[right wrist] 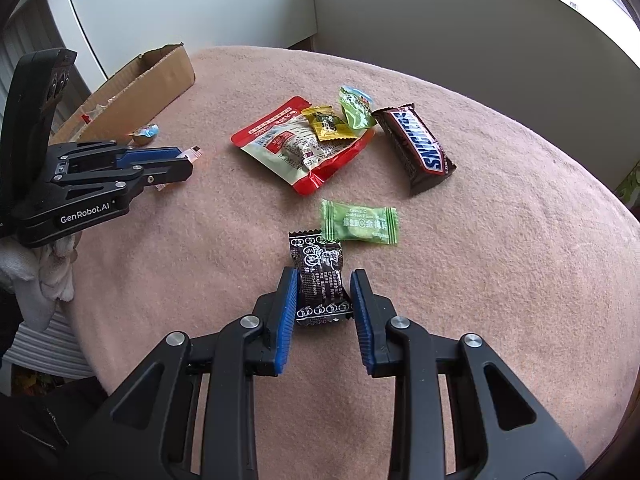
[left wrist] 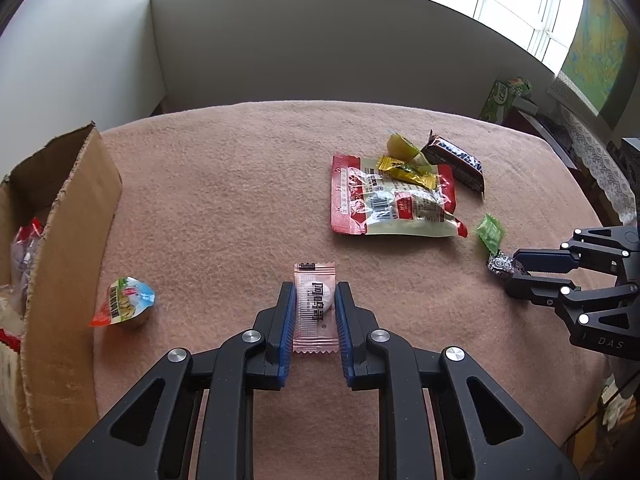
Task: Organize snacks
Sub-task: 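Lower both candies into the cardboard box and open both grippers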
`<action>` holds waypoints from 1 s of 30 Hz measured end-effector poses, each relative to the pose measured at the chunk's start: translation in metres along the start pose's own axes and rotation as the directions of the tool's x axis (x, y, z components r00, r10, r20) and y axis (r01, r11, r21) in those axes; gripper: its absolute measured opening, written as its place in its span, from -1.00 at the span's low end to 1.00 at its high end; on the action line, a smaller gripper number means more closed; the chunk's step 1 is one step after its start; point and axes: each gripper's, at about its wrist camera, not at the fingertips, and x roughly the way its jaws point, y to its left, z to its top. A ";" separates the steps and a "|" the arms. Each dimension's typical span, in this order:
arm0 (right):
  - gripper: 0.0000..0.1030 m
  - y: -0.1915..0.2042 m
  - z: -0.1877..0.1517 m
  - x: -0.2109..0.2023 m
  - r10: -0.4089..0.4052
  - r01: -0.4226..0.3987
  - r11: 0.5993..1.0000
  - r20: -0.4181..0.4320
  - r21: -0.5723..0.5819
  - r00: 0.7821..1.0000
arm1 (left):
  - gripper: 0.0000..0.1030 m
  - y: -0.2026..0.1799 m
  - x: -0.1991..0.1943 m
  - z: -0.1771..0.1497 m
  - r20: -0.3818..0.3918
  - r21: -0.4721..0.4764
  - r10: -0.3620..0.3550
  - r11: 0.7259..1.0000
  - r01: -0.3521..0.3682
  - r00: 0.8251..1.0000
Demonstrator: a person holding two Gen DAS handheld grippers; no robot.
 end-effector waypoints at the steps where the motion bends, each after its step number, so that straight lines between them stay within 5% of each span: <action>1: -0.46 0.002 -0.001 -0.003 0.000 0.000 1.000 0.006 0.002 1.000 | -0.65 0.000 -0.004 -0.001 0.009 0.000 -0.002 1.000 0.002 1.000; 17: -0.46 0.062 0.037 -0.051 0.007 0.001 0.998 0.136 -0.059 0.991 | -0.65 0.014 -0.079 -0.010 0.149 -0.017 -0.015 1.000 0.018 0.989; 30: -0.46 0.159 0.128 -0.031 0.122 -0.087 0.981 0.207 -0.173 0.971 | -0.65 0.099 -0.126 -0.035 0.192 -0.123 0.124 0.987 -0.102 0.974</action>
